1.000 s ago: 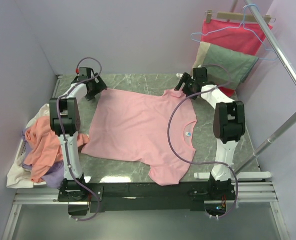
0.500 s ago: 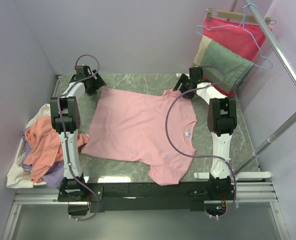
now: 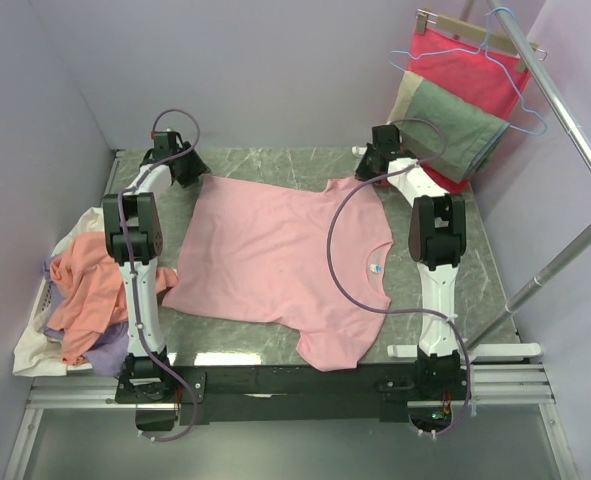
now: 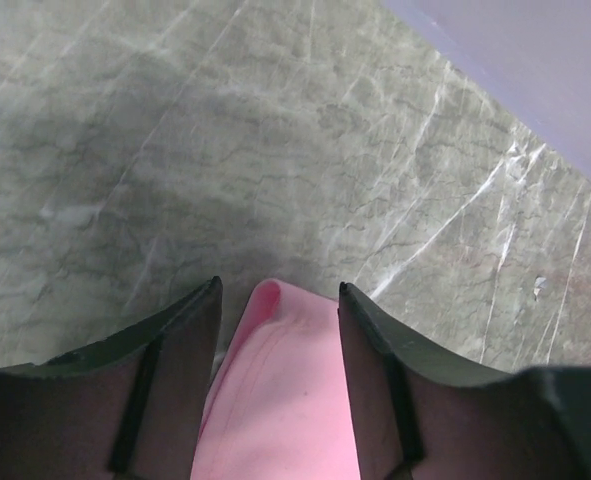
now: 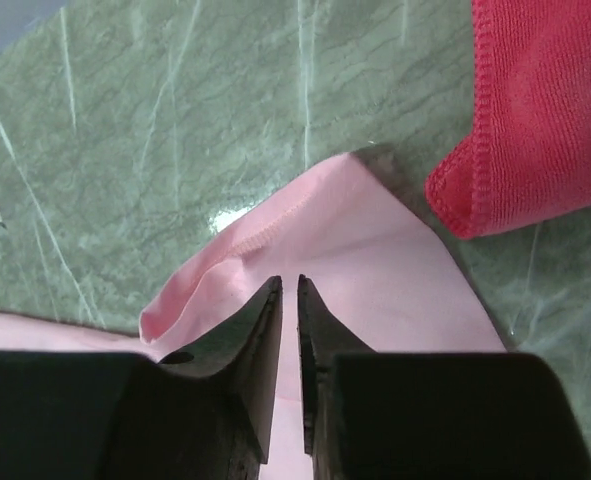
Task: Fold and stack the t-shirts
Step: Flatten out the tshirt
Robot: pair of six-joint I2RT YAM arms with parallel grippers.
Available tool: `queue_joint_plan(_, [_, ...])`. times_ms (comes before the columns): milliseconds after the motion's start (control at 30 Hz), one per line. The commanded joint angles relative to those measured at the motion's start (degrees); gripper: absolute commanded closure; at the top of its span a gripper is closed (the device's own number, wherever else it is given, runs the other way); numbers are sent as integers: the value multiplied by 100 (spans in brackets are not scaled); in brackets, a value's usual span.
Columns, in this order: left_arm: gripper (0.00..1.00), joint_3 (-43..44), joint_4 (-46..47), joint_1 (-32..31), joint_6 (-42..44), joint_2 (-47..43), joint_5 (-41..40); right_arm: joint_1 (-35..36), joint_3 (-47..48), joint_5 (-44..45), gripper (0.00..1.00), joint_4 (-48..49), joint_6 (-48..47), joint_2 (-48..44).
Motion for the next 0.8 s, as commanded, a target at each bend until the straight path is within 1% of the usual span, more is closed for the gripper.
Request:
queue_joint_plan(0, [44, 171, -301, -26, 112, 334, 159, 36, 386, 252, 82, -193, -165, 201])
queue_joint_plan(33, [48, 162, -284, -17, 120, 334, 185, 27, 403, 252, 84, -220, -165, 219])
queue_joint_plan(100, [47, 153, -292, -17, 138, 343, 185, 36, 447, 287, 90, -281, -200, 219])
queue_joint_plan(133, [47, 153, -292, -17, 147, 334, 194, 36, 456, 287, 89, -308, -218, 211])
queue_joint_plan(167, [44, 101, -257, -17, 147, 299, 194, 36, 413, 287, 84, -308, -244, 184])
queue_joint_plan(200, [41, 65, -222, -17, 156, 273, 185, 36, 369, 418, 74, -290, -262, 115])
queue_joint_plan(233, [35, 30, -196, -17, 147, 238, 168, 36, 316, 480, 68, -255, -279, 62])
queue_joint_plan(267, [26, -31, -152, -17, 156, 194, 141, 36, 185, 568, 57, -194, -279, 18])
queue_joint_plan(300, [23, -49, -134, -9, 164, 185, 141, 36, 140, 682, 44, -159, -288, -52])
queue_joint_plan(333, [18, -41, -125, 9, 164, 176, 167, 36, 105, 752, 41, -141, -314, -79])
queue_joint_plan(400, [16, -32, -117, 27, 138, 185, 194, 27, 209, 867, 34, -219, -393, 8])
queue_joint_plan(500, [16, -14, -81, 62, 112, 229, 281, -34, 648, 771, 33, -457, -394, 280])
queue_joint_plan(600, [18, -5, -46, 79, 77, 281, 360, -69, 1079, 710, 32, -668, -376, 517])
queue_joint_plan(633, [19, 3, -37, 71, 77, 290, 387, -96, 1367, 709, 32, -764, -359, 579])
queue_joint_plan(700, [20, 30, -63, 79, 68, 351, 440, -122, 1563, 613, 31, -940, -341, 789])
queue_joint_plan(733, [21, 47, -55, 79, 59, 369, 475, -157, 1886, 552, 31, -1002, -306, 886])
queue_joint_plan(767, [21, 47, -55, 79, 50, 387, 510, -201, 2124, 481, 31, -1307, -297, 1018])
